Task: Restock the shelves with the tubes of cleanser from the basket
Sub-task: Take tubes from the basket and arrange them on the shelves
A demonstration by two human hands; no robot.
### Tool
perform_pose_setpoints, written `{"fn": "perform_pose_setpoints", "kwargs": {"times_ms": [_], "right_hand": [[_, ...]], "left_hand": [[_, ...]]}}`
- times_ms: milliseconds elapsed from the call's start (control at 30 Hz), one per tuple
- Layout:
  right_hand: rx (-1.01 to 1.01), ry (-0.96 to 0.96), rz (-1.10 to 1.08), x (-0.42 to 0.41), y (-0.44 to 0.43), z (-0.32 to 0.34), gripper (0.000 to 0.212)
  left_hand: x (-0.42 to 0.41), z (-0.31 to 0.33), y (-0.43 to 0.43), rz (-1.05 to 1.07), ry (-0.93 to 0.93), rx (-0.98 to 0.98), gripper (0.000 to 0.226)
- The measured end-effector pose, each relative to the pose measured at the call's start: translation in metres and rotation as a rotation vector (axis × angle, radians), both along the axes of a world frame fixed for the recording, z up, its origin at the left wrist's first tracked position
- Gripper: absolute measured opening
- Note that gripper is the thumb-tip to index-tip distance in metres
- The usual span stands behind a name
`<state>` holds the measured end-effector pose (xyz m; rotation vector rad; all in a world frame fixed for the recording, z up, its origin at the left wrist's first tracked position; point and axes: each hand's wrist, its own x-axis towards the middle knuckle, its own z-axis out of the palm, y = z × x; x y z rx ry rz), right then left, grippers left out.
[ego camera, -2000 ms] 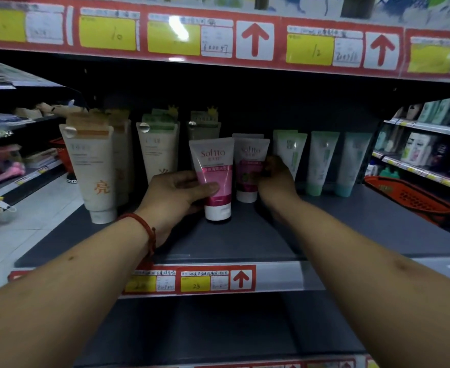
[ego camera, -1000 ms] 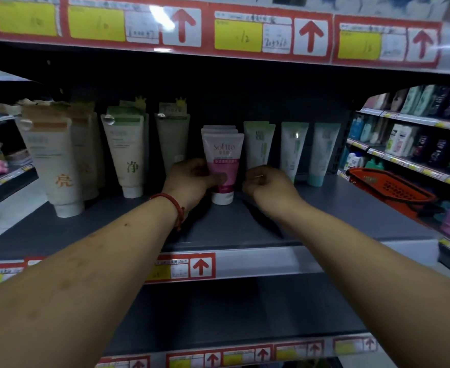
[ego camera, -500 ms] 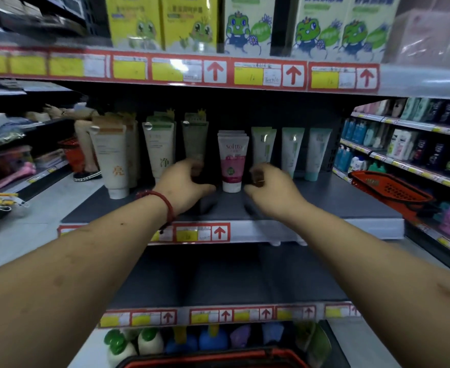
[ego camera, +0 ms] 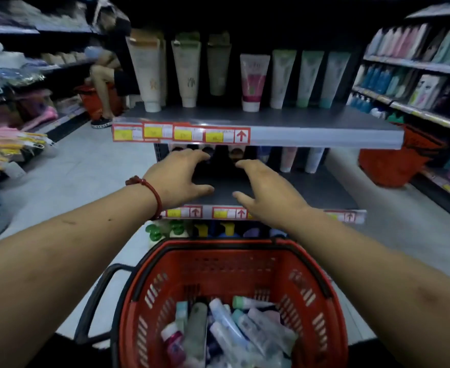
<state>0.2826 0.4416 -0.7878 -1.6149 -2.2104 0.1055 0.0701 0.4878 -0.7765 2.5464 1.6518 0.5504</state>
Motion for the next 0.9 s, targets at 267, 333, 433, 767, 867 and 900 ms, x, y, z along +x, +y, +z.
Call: {"fn": "perform_pose_setpoints", "kwargs": {"times_ms": [267, 333, 433, 767, 867, 900], "right_hand": [[-0.203, -0.003, 0.023, -0.008, -0.039, -0.101, 0.072], [-0.234, 0.015, 0.011, -0.006, -0.042, -0.121, 0.073], [-0.305, 0.034, 0.012, -0.004, -0.047, -0.152, 0.068], [-0.69, 0.044, -0.014, 0.002, -0.081, -0.267, 0.063], [-0.805, -0.018, 0.018, 0.004, -0.089, -0.292, 0.059], [-0.838, -0.031, 0.022, 0.004, -0.089, -0.297, 0.061]], "left_hand": [[-0.005, -0.104, -0.041, -0.029, -0.016, -0.146, 0.07], [-0.007, -0.13, -0.048, -0.037, -0.018, -0.206, 0.069], [-0.009, -0.167, -0.057, -0.035, -0.022, -0.3, 0.07], [-0.024, -0.286, -0.089, 0.157, -0.224, -0.767, 0.05], [-0.026, -0.31, -0.093, 0.155, -0.169, -0.886, 0.054], [-0.027, -0.316, -0.094, 0.153, -0.149, -0.919, 0.057]]}}
